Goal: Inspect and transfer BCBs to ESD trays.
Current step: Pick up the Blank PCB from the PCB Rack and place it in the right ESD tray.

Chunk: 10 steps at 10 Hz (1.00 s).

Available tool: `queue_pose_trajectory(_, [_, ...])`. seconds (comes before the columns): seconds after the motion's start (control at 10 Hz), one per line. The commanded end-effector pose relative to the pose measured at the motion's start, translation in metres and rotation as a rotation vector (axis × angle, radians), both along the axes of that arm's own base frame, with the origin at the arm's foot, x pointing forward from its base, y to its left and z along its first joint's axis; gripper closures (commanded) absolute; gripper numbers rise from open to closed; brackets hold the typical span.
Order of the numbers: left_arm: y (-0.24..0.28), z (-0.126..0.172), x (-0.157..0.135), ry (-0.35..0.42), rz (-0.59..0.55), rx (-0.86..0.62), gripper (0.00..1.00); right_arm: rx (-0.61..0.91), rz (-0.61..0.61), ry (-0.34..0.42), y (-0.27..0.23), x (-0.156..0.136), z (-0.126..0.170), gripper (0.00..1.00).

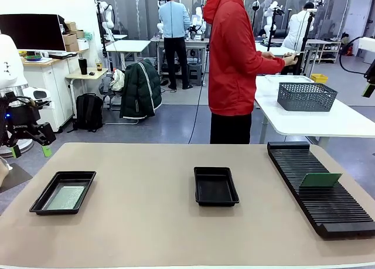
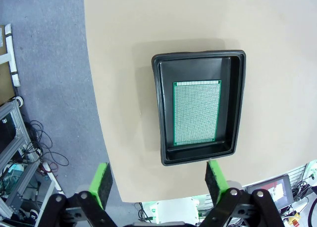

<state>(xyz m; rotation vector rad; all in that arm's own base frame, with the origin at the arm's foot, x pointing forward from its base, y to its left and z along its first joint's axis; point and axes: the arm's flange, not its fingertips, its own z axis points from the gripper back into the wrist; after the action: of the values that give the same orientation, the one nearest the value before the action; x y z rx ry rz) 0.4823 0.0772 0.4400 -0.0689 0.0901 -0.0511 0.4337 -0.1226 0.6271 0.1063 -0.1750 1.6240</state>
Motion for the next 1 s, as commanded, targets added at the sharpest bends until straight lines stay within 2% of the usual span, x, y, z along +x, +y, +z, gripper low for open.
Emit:
queue_pose_trajectory(0.0, [0.001, -0.002, -0.001, -0.007, 0.005, -0.003, 0.00, 0.000, 0.038, -0.059, 0.002, -0.011, -0.028, 0.00])
queue_pose_trajectory(0.5, [0.001, -0.002, -0.001, -0.007, 0.005, -0.003, 0.00, 0.009, 0.053, -0.133, 0.013, -0.015, -0.102, 0.00])
queue_pose_trajectory(0.9, [0.001, -0.002, -0.001, -0.007, 0.005, -0.003, 0.00, -0.008, 0.055, -0.122, 0.031, -0.015, -0.154, 0.00])
